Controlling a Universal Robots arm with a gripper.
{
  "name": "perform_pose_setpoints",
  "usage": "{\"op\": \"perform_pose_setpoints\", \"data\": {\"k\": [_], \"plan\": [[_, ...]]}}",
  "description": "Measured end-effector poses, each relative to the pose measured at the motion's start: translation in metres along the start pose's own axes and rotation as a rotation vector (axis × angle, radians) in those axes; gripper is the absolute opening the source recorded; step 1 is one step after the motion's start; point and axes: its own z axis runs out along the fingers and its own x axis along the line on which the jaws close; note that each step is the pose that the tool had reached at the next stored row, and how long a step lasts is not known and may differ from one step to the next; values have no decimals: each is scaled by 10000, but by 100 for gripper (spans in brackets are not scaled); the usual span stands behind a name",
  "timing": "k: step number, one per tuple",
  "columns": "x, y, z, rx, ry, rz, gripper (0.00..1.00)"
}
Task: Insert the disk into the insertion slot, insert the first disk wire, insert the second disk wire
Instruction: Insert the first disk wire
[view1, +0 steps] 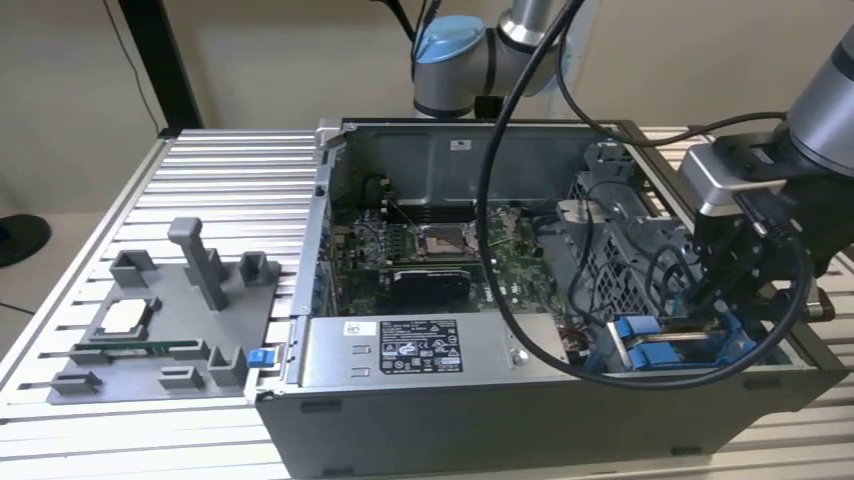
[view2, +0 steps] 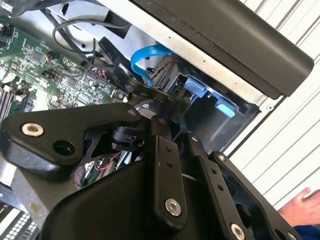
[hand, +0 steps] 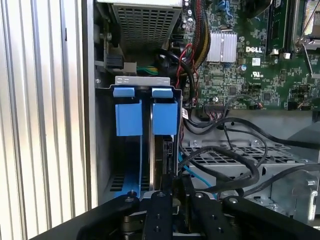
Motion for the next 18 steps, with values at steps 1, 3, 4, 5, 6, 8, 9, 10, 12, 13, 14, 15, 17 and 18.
{"op": "perform_pose_setpoints", "data": {"k": [1,3,4,5,6,8,9,10,12,13,14,15,17,18], "plan": [[0,0,2,2,0,17,0],[1,0,6,5,1,54,0],[2,0,7,8,2,79,0],[4,-1,10,11,3,108,0],[5,-1,11,14,5,143,0],[7,-1,14,22,10,217,0],[8,-1,16,26,11,258,0],[8,0,18,30,13,296,0],[9,0,21,36,15,358,0],[9,0,23,39,17,393,0],[9,0,25,43,19,426,0],[9,0,26,46,20,456,0],[10,0,29,50,22,499,0],[10,0,31,52,22,515,0]]}}
